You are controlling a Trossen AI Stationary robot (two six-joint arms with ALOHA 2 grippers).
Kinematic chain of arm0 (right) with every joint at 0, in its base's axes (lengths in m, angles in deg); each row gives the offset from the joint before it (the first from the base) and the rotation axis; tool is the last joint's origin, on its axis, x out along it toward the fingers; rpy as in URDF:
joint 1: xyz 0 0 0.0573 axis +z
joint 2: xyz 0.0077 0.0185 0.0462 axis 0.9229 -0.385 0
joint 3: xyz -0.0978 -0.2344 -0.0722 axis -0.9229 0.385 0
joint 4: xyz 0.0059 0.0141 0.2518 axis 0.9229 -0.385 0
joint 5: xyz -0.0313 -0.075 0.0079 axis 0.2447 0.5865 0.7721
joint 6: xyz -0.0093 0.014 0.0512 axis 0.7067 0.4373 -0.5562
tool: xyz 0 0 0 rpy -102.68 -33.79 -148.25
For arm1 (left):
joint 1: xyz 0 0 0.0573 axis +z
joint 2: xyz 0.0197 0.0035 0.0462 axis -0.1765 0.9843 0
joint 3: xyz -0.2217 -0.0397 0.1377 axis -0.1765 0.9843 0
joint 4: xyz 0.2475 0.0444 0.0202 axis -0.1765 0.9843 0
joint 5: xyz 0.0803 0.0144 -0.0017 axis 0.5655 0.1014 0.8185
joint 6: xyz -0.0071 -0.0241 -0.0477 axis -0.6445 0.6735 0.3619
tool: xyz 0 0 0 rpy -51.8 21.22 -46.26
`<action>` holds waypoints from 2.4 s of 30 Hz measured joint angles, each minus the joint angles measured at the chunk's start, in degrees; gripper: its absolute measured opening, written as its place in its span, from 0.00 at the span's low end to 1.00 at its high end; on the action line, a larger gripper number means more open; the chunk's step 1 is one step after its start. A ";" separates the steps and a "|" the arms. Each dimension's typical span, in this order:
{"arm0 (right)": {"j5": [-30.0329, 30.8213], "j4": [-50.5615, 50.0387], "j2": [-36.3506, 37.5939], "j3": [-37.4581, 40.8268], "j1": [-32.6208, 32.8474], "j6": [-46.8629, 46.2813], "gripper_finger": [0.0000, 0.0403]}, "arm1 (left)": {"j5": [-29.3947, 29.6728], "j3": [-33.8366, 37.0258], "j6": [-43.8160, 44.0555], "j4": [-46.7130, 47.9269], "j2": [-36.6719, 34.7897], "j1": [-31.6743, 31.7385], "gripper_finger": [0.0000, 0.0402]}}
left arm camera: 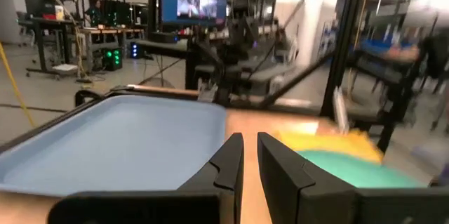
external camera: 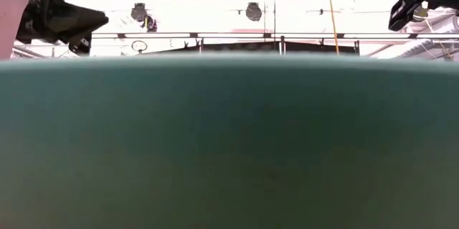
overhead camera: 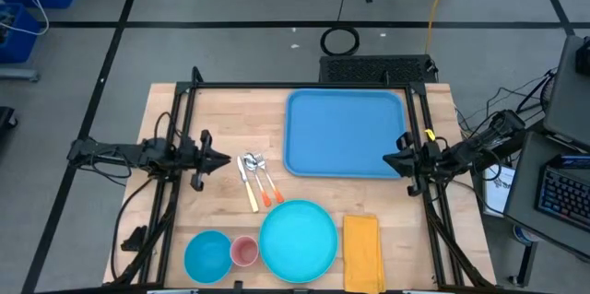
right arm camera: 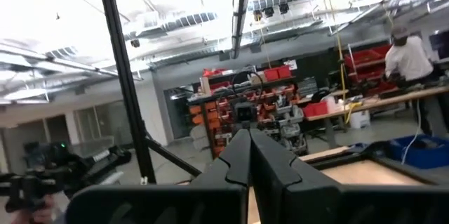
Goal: Set up tray
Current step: Put the light blue plate onto the blue tray
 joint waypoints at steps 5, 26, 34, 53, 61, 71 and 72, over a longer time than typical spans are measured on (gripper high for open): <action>0.28 -1.81 -1.60 0.00 -1.02 0.15 0.00 | 0.80 0.00 1.00 -4.09 0.00 0.00 0.12; -11.07 -10.38 -35.28 -11.77 -2.20 -36.78 0.18 | -0.86 0.00 16.52 2.28 0.02 -0.04 0.12; -22.09 -20.88 -52.80 -25.19 -5.31 -42.73 0.36 | 2.46 0.00 17.48 5.24 0.73 -0.04 0.12; -36.48 -28.66 -77.16 -41.91 -11.41 -49.39 0.59 | 3.54 0.00 18.76 6.14 0.76 -0.04 0.12; -37.48 -28.96 -81.28 -43.70 -12.43 -48.82 0.57 | 3.48 0.00 17.90 6.56 0.76 -0.04 0.12; -37.46 -28.81 -83.10 -44.83 -12.39 -48.30 0.52 | 3.48 -0.02 17.92 7.24 0.76 -0.04 0.12; -37.46 -28.52 -82.89 -44.83 -12.39 -48.17 0.51 | 3.48 -0.02 17.86 7.27 0.76 -0.04 0.12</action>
